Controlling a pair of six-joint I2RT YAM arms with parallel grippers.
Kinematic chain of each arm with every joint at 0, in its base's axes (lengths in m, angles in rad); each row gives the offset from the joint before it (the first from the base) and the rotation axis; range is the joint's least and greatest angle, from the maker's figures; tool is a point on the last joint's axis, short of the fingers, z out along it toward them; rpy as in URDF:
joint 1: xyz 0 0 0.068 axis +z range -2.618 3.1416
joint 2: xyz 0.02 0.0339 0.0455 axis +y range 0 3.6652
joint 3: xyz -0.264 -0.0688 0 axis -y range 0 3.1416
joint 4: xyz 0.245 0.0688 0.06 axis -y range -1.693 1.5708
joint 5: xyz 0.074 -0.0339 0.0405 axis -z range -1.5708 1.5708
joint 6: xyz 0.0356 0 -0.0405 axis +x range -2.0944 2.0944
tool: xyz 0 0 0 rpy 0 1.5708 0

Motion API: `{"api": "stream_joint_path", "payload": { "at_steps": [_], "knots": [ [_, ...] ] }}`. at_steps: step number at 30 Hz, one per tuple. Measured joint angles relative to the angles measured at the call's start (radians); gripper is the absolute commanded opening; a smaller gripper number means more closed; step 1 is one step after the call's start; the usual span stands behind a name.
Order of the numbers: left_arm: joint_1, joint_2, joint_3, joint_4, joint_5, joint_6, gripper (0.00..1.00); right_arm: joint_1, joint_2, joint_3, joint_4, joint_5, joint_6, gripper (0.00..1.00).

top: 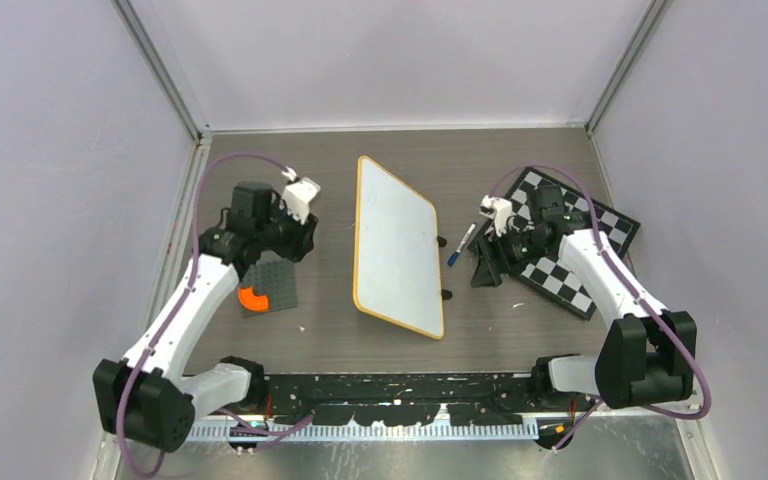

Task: Write a sentence on the whiteboard
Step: Adjust the whiteboard at the center of the board.

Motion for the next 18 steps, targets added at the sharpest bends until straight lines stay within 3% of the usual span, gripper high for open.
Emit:
{"api": "stream_joint_path", "payload": {
  "at_steps": [3,9,14,18],
  "knots": [
    [0.082,0.089,0.099,-0.051,0.045,-0.113,0.5,0.064,0.005,-0.001,-0.023,0.038,-0.053,0.7],
    [0.214,0.207,0.27,-0.204,0.107,-0.272,0.68,0.195,0.017,-0.037,-0.002,0.11,-0.1,0.7],
    [0.284,0.298,0.441,-0.378,0.227,-0.316,0.77,0.264,0.108,-0.049,0.072,0.143,-0.103,0.71],
    [0.386,0.327,0.494,-0.429,0.295,-0.333,0.79,0.3,0.174,-0.049,0.146,0.146,-0.096,0.7]
  ]
}}
